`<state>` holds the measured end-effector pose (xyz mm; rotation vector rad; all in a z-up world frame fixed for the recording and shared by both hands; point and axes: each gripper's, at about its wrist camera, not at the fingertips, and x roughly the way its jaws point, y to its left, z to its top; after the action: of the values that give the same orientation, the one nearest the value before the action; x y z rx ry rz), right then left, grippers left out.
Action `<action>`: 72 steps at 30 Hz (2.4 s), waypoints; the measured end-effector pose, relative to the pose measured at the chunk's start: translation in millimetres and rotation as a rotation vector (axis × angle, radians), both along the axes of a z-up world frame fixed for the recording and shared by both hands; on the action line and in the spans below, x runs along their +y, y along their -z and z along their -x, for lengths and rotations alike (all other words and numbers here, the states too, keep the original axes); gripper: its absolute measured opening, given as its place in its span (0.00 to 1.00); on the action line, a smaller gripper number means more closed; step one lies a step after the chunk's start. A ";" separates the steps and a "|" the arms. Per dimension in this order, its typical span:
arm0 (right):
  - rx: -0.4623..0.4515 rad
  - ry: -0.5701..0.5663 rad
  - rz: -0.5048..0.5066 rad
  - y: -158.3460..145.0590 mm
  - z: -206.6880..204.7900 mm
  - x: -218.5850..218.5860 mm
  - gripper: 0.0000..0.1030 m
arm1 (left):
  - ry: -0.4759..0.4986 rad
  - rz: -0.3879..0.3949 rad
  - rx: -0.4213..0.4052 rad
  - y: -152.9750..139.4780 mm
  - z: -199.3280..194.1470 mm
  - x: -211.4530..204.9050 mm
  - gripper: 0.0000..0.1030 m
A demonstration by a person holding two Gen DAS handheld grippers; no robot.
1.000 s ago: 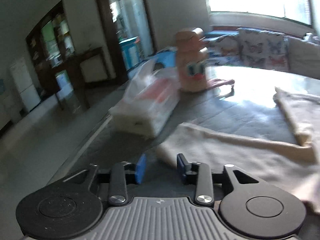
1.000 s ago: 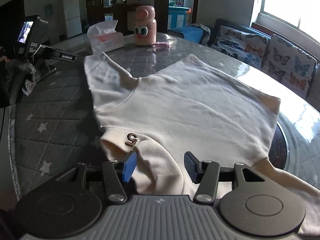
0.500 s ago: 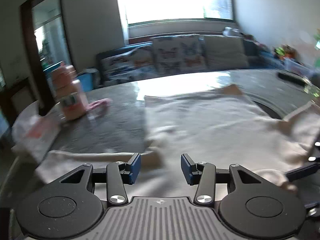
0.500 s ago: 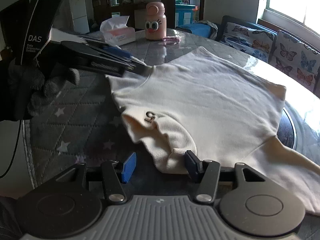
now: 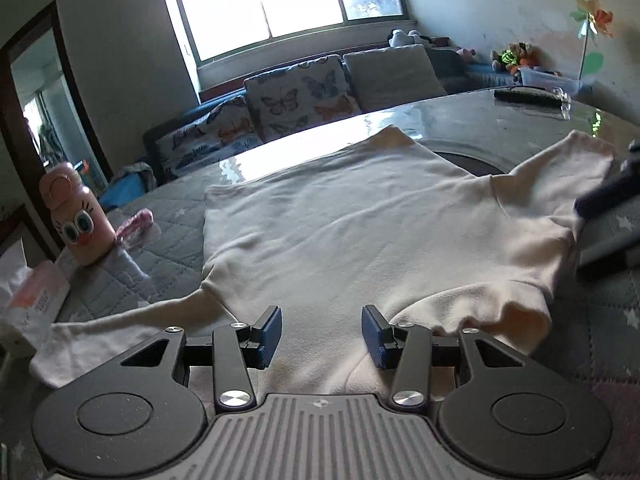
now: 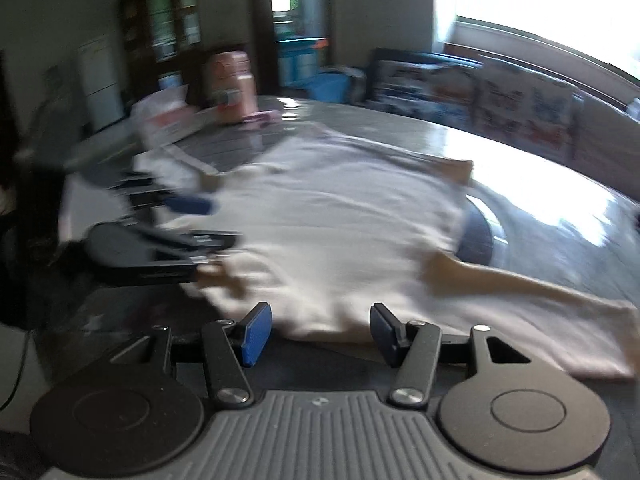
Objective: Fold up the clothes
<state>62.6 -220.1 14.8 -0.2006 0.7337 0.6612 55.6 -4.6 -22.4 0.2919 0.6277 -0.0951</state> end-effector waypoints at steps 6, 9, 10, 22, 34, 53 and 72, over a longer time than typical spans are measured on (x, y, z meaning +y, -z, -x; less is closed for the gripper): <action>0.001 0.270 -0.005 9.4 -26.8 -58.8 0.58 | 0.015 0.019 -0.029 -13.0 4.0 -0.6 0.67; 0.001 0.423 -0.015 16.6 -40.4 -92.1 0.61 | 0.026 0.029 -0.054 -21.1 4.3 -4.8 0.79; -0.001 0.467 -0.014 19.0 -44.6 -101.4 0.62 | 0.030 0.034 -0.060 -23.5 4.4 -6.6 0.85; 0.011 0.752 -0.102 36.8 -72.4 -179.0 0.55 | 0.062 0.085 -0.074 -31.7 -2.6 -29.1 0.97; -0.003 0.827 -0.126 45.6 -79.7 -190.0 0.05 | 0.069 0.098 -0.021 -20.7 -19.8 -48.6 0.99; -0.145 0.749 -0.217 -16.8 -73.0 -179.6 0.03 | 0.174 0.094 0.029 -1.2 -28.3 -84.6 0.99; -0.247 0.209 -0.150 -77.5 -65.5 23.2 0.03 | -0.062 0.151 -0.093 -36.7 14.4 40.2 0.98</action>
<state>128.0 -196.9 92.3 -0.0645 0.4584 0.4786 41.3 35.6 14.3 0.1303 0.5340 -0.0683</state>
